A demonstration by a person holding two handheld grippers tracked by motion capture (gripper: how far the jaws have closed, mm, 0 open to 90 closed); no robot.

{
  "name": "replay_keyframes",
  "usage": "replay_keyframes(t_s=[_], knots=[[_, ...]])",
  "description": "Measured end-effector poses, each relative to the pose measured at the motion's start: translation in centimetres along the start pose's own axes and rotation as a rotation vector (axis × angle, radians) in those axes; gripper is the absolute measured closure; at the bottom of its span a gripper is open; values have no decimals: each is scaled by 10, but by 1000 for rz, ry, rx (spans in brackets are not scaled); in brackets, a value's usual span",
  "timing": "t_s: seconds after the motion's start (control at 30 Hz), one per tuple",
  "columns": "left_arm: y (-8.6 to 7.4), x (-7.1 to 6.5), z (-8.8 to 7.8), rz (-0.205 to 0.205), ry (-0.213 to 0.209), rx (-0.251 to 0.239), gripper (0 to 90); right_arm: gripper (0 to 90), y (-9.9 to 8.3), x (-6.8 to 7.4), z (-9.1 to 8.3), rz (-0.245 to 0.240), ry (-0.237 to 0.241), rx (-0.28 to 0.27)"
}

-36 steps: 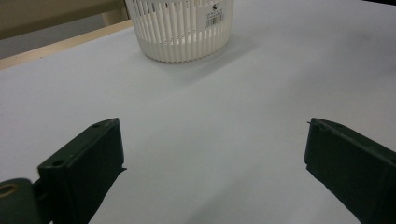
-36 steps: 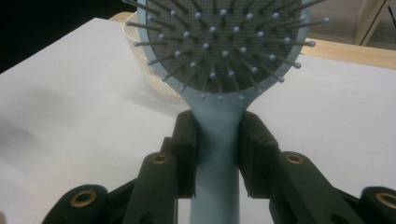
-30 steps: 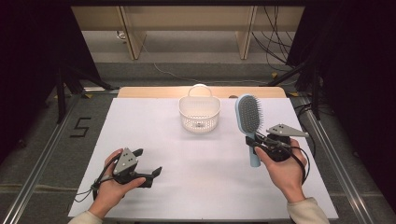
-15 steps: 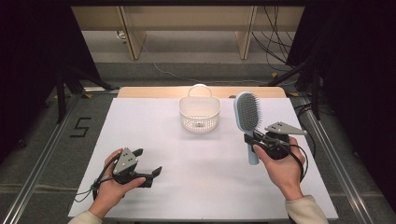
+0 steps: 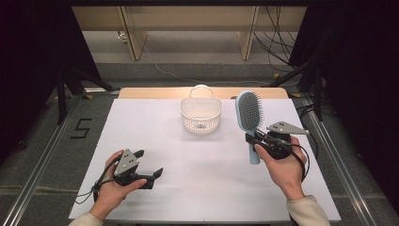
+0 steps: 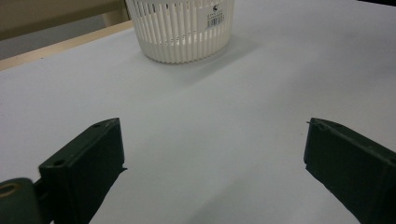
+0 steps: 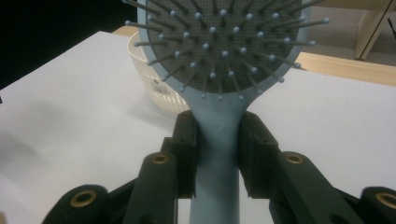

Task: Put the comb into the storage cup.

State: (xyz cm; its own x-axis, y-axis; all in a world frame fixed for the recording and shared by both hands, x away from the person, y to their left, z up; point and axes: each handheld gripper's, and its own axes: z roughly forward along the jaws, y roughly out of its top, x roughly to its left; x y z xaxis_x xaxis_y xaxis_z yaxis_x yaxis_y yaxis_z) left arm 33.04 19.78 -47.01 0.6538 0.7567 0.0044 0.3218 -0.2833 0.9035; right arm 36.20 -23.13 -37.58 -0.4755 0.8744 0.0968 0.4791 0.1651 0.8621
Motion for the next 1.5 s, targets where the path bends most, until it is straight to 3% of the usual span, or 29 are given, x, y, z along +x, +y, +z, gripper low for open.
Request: replay_keyframes(t_s=[1.5], knots=[[0, 0, 0, 2, 5, 0, 50, 705, 10, -3, 5, 4, 5, -32]])
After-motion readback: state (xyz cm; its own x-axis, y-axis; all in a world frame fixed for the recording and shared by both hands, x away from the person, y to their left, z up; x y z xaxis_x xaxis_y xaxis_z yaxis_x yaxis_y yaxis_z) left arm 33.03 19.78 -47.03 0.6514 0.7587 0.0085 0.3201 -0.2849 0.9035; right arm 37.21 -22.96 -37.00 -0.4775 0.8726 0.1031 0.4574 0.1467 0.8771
